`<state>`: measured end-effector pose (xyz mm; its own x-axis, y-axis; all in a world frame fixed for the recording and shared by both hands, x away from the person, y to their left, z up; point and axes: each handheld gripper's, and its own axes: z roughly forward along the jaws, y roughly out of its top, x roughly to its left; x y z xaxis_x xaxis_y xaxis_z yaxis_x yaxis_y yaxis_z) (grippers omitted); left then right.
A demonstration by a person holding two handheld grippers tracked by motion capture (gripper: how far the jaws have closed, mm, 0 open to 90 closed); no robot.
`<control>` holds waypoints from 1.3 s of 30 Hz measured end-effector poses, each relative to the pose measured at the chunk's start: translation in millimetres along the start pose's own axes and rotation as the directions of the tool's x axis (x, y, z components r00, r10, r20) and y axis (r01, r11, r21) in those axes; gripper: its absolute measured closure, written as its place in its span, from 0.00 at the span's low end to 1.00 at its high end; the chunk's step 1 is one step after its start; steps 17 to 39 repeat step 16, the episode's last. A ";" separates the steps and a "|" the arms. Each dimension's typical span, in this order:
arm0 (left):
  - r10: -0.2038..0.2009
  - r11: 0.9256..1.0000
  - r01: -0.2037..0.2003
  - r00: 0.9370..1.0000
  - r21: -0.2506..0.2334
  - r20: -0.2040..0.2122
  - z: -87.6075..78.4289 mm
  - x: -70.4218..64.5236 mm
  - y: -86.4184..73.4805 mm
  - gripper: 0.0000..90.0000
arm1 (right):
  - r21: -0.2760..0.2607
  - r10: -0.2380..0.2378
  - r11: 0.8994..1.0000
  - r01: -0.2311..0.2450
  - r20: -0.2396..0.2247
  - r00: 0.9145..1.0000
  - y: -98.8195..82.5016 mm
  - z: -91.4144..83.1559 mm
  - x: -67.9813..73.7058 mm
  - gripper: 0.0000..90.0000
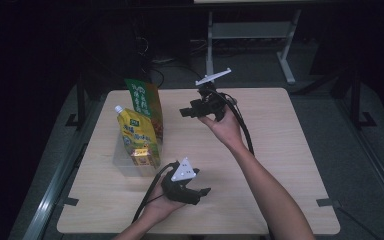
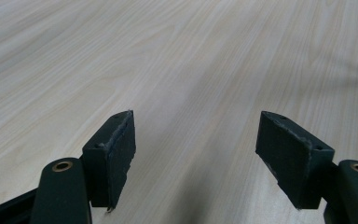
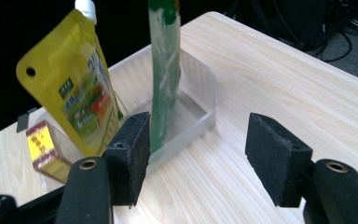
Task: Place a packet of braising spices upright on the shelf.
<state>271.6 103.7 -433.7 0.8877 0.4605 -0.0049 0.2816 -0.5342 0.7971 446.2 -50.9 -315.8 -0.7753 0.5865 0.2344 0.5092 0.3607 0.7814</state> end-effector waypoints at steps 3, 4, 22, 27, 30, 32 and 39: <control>-0.008 1.000 0.008 1.000 -0.007 0.001 0.4 -1.3 -0.2 0.31 | -0.003 0.004 1.000 -0.004 0.011 1.000 -10.6 -11.4 -3.8 0.44; -0.008 1.000 0.008 1.000 -0.007 0.000 0.4 -1.5 -0.2 0.31 | -0.003 0.011 1.000 -0.011 0.015 1.000 -14.2 -14.9 -5.1 0.44; -0.009 1.000 0.009 1.000 0.000 0.003 0.9 -1.2 -0.7 0.30 | -0.001 0.055 0.998 -0.055 0.052 0.997 -54.2 -48.9 -17.9 0.42; -0.009 1.000 0.009 1.000 0.000 0.003 0.9 -1.2 -0.7 0.30 | -0.001 0.055 0.998 -0.055 0.052 0.997 -54.2 -48.9 -17.9 0.42; -0.009 1.000 0.009 1.000 0.000 0.003 0.9 -1.2 -0.7 0.30 | -0.001 0.055 0.998 -0.055 0.052 0.997 -54.2 -48.9 -17.9 0.42; -0.009 1.000 0.009 1.000 0.000 0.003 0.9 -1.2 -0.7 0.30 | -0.001 0.055 0.998 -0.055 0.052 0.997 -54.2 -48.9 -17.9 0.42; -0.009 1.000 0.009 1.000 0.000 0.003 0.9 -1.2 -0.7 0.30 | -0.001 0.055 0.998 -0.055 0.052 0.997 -54.2 -48.9 -17.9 0.42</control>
